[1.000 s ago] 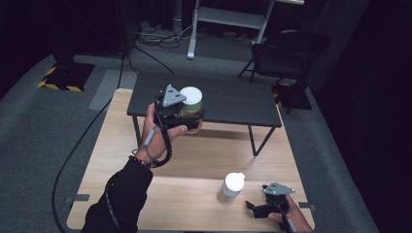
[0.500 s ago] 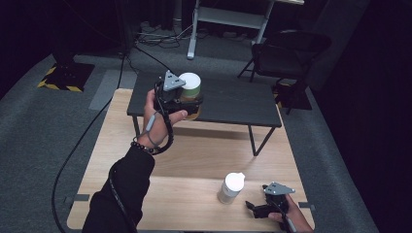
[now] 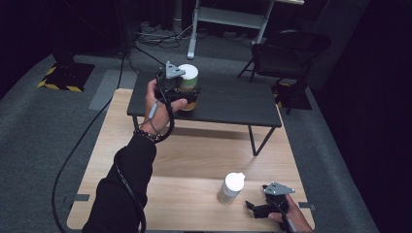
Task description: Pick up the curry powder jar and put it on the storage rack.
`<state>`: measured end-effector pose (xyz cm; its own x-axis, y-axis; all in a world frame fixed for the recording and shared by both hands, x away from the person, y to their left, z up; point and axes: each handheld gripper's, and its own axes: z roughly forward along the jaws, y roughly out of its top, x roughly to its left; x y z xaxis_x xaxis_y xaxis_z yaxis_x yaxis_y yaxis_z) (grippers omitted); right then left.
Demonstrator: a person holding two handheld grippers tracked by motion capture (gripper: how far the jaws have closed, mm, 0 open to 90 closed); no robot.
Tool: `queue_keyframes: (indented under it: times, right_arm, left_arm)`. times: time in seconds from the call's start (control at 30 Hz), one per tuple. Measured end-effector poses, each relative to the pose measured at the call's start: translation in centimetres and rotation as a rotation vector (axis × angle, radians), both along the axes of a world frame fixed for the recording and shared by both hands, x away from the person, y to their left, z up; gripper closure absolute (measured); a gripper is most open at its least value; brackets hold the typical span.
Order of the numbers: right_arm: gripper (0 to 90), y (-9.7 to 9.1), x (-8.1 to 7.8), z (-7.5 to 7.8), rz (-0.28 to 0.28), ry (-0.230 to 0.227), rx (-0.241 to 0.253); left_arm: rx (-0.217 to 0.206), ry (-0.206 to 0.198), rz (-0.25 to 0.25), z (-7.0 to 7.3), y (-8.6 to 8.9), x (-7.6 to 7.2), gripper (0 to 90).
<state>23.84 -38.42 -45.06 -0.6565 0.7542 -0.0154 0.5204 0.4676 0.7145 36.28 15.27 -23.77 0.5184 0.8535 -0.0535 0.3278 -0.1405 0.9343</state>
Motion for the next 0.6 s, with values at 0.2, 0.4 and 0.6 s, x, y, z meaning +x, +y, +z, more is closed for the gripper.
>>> queue_keyframes:
  times: [0.2, 0.4, 0.6]
  right_arm:
    - [0.1, 0.0, 0.0, 0.0, 0.001, -0.001, 0.0]
    - [0.3, 0.0, 0.0, 0.0, 0.002, -0.002, -0.001]
    - [0.4, 0.0, 0.0, 0.0, 0.003, -0.003, -0.001]
  left_arm:
    - [0.027, 0.006, 0.01, 0.1, -0.5, 0.8, 32.8]
    - [0.037, 0.019, 0.01, 0.0, -0.6, 1.5, 32.8]
    - [0.054, 0.043, 0.006, -0.3, -0.8, 1.9, 32.8]
